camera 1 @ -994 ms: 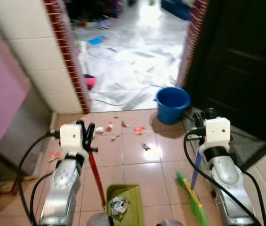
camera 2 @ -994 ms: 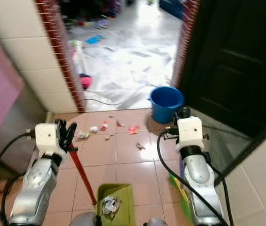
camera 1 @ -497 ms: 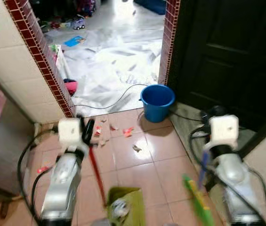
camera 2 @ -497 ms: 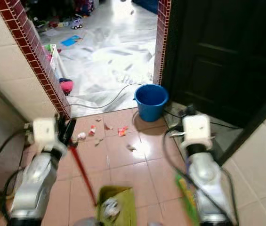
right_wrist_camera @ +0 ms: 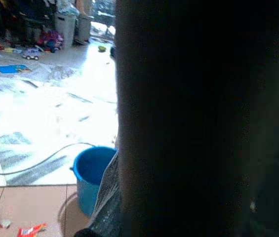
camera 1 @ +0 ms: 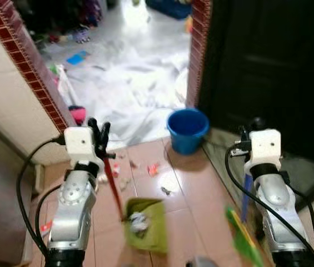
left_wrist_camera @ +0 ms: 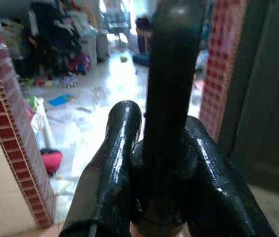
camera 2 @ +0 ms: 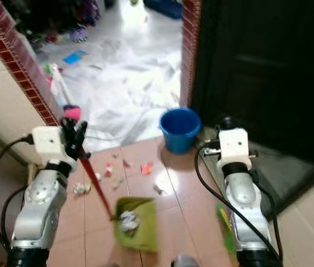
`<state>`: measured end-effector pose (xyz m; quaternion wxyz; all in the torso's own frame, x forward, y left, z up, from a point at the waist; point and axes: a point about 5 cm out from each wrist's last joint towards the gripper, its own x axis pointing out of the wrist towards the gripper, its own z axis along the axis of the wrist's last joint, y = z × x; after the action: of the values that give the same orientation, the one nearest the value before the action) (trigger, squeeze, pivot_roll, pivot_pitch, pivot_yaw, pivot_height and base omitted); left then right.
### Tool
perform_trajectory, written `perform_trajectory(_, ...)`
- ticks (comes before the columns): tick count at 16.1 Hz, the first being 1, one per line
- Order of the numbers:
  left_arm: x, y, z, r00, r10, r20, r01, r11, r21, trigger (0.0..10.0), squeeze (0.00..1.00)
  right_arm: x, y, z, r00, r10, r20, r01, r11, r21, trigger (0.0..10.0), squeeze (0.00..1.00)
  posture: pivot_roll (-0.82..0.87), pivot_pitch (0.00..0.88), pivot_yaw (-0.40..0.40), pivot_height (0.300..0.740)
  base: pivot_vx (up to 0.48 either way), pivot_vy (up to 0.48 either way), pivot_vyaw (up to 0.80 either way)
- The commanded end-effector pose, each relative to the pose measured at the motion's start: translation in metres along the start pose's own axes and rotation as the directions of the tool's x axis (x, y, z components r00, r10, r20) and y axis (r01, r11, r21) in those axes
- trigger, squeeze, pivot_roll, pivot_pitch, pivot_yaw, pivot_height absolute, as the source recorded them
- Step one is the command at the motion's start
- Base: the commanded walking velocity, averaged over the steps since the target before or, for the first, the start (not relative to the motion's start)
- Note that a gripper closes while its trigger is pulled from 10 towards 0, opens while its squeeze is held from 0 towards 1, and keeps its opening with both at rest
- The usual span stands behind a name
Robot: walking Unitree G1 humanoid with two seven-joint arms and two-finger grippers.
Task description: Sweep floor
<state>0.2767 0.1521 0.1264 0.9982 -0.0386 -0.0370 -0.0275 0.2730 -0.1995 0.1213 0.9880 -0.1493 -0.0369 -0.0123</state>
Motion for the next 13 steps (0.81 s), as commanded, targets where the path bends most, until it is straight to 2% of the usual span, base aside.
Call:
perform_trajectory(1,0.006,0.005,0.022,0.996,0.031,0.088,-0.028,0.999,-0.028,10.0,0.0,0.005,0.008,0.012,0.998,0.027,0.054,-0.027,1.0,0.005,10.0,0.0,-0.08,0.0,0.071,0.74,0.364,0.311,0.0)
perform_trajectory(4,0.017,0.005,0.052,0.98,0.063,0.191,-0.053,0.997,-0.056,10.0,0.0,0.005,0.011,0.01,0.998,0.037,0.048,-0.038,0.999,0.005,10.0,0.0,-0.09,0.0,0.069,0.74,0.364,0.312,0.0)
perform_trajectory(8,0.031,0.007,0.084,0.957,0.079,0.281,-0.057,0.995,-0.086,10.0,0.0,0.007,0.013,0.009,0.998,0.043,0.046,-0.044,0.999,0.005,10.0,0.0,-0.08,0.0,0.07,0.74,0.387,0.224,0.0)
perform_trajectory(13,0.04,0.009,0.105,0.934,0.118,0.337,-0.077,0.988,-0.132,10.0,0.0,0.008,0.019,0.009,0.997,0.062,0.044,-0.063,0.998,0.014,10.0,0.0,-0.08,0.0,0.072,0.74,0.476,0.0,-0.78)
